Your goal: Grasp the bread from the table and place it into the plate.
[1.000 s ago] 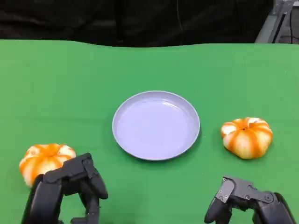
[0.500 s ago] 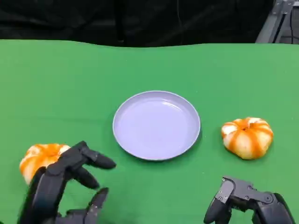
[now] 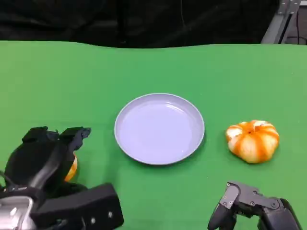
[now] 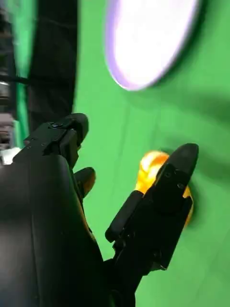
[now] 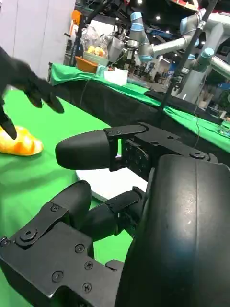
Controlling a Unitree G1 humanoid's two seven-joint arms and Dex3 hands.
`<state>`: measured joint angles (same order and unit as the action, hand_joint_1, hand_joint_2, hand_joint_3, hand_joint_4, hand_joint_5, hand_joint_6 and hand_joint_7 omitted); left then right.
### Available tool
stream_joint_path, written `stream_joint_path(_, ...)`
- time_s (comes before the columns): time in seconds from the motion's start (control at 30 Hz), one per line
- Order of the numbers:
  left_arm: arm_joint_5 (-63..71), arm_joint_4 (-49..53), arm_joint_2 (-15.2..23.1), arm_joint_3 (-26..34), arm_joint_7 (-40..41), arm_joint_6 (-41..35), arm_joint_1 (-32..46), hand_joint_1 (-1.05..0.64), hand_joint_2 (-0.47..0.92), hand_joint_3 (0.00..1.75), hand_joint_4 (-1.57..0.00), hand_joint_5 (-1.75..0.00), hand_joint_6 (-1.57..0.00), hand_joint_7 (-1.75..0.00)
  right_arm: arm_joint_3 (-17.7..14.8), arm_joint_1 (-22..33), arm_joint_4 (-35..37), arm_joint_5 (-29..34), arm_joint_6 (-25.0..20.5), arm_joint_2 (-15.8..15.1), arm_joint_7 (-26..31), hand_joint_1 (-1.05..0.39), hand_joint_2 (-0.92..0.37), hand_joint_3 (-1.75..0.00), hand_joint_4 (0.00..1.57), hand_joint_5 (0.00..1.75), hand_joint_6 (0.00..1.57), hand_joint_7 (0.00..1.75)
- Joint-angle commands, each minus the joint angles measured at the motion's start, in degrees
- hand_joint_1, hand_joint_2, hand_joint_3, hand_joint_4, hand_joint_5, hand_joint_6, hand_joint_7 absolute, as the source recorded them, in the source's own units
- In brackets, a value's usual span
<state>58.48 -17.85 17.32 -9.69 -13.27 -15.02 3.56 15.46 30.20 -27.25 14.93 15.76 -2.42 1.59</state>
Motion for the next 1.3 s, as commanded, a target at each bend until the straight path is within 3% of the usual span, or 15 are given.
stream_joint_path(0.03,1.43,4.24,1.85,-1.01,-0.98,-1.95,-2.63,-0.61,0.92,0.00,0.00,-0.53,-0.21,-0.09,-0.11,0.36,-0.77,0.10,-0.09,-0.24,0.23,-0.03,-0.19,-1.62,0.82,1.75,0.82,1.43)
stream_joint_path(0.13,4.27,10.45,2.64,-3.01,-3.83,-5.45,-6.56,-0.63,0.92,0.03,0.00,-0.42,-0.20,-0.07,-0.03,0.31,-0.72,-0.16,-0.19,-0.23,0.18,-0.03,-0.19,-1.62,0.81,1.75,0.83,1.44)
stream_joint_path(0.37,1.11,25.91,2.88,-4.39,-1.62,-7.68,-13.35,-0.59,0.90,0.01,0.00,-0.41,-0.21,-0.06,-0.17,-0.10,-0.39,-0.33,0.07,-0.37,0.20,-0.03,-0.19,-1.62,0.83,1.75,0.83,1.44)
stream_joint_path(0.7,-11.41,46.67,3.37,-3.98,0.75,-3.11,-20.30,-0.48,0.92,0.01,-0.04,-0.45,-0.31,-0.07,-0.36,0.10,-0.49,0.00,0.21,-0.57,0.42,-0.02,-0.19,-1.62,0.84,1.75,0.83,1.43)
stream_joint_path(0.77,-14.02,48.84,3.34,-3.46,4.25,-0.51,-20.00,-0.42,0.91,0.01,-0.14,-0.47,-0.41,-0.09,-0.26,0.26,-0.63,-0.02,0.16,-0.52,0.40,-0.02,-0.19,-1.62,0.84,1.75,0.83,1.43)
stream_joint_path(0.83,-16.96,49.61,2.84,-1.73,13.34,5.55,-18.24,-0.34,0.90,0.01,-0.50,-0.47,-0.70,-0.10,-0.28,0.31,-0.74,-0.13,0.20,-0.51,0.40,-0.02,-0.18,-1.63,0.83,1.75,0.83,1.43)
stream_joint_path(0.87,-17.48,49.89,2.96,-1.47,18.82,9.15,-17.36,-0.30,0.89,0.00,-0.76,-0.74,-0.98,-0.17,-0.32,0.33,-0.80,-0.02,0.17,-0.51,0.45,-0.03,-0.18,-1.63,0.82,1.75,0.83,1.43)
stream_joint_path(0.9,-17.73,50.23,3.11,-1.37,23.82,12.56,-16.76,-0.28,0.89,0.00,-0.86,-0.95,-1.12,-0.23,-0.35,0.31,-0.79,0.11,0.22,-0.53,0.50,-0.03,-0.18,-1.63,0.82,1.75,0.83,1.43)
stream_joint_path(0.93,-17.82,50.77,3.32,-1.49,28.09,15.54,-16.40,-0.22,0.89,0.03,-0.91,-1.30,-1.16,-0.48,-0.37,0.29,-0.73,0.19,0.35,-0.56,0.54,-0.03,-0.18,-1.63,0.82,1.75,0.83,1.43)
stream_joint_path(0.97,-17.95,51.45,3.50,-1.71,30.85,17.51,-16.33,-0.17,0.81,0.25,-0.96,-1.56,-1.03,-1.01,-0.38,0.28,-0.68,0.22,0.44,-0.59,0.55,-0.03,-0.18,-1.63,0.82,1.75,0.83,1.43)
stream_joint_path(1.0,-17.04,52.43,3.66,-2.22,35.84,19.70,-16.45,-0.15,0.62,0.63,-0.97,-1.65,-0.97,-1.22,-0.36,0.29,-0.70,0.16,0.40,-0.60,0.49,-0.03,-0.18,-1.63,0.82,1.75,0.83,1.43)
stream_joint_path(1.07,-16.05,54.36,3.90,-2.95,43.14,23.57,-16.98,-0.13,0.45,1.08,-1.00,-1.73,-0.84,-1.64,-0.33,0.31,-0.70,0.00,0.31,-0.59,0.42,-0.02,-0.19,-1.63,0.82,1.75,0.83,1.42)
stream_joint_path(1.17,-13.00,56.88,4.17,-4.56,55.16,27.35,-18.82,-0.13,0.34,1.26,-1.01,-1.74,-0.82,-1.73,-0.28,0.05,-0.23,-0.24,0.52,-0.41,0.53,-0.02,-0.18,-1.63,0.82,1.75,0.83,1.43)
stream_joint_path(1.3,-10.07,57.84,4.93,-6.87,62.53,29.73,-20.89,-0.13,0.24,1.29,-1.03,-1.75,-0.82,-1.75,-0.22,-0.11,0.09,-0.03,0.83,-0.47,0.63,-0.02,-0.18,-1.63,0.82,1.75,0.83,1.43)
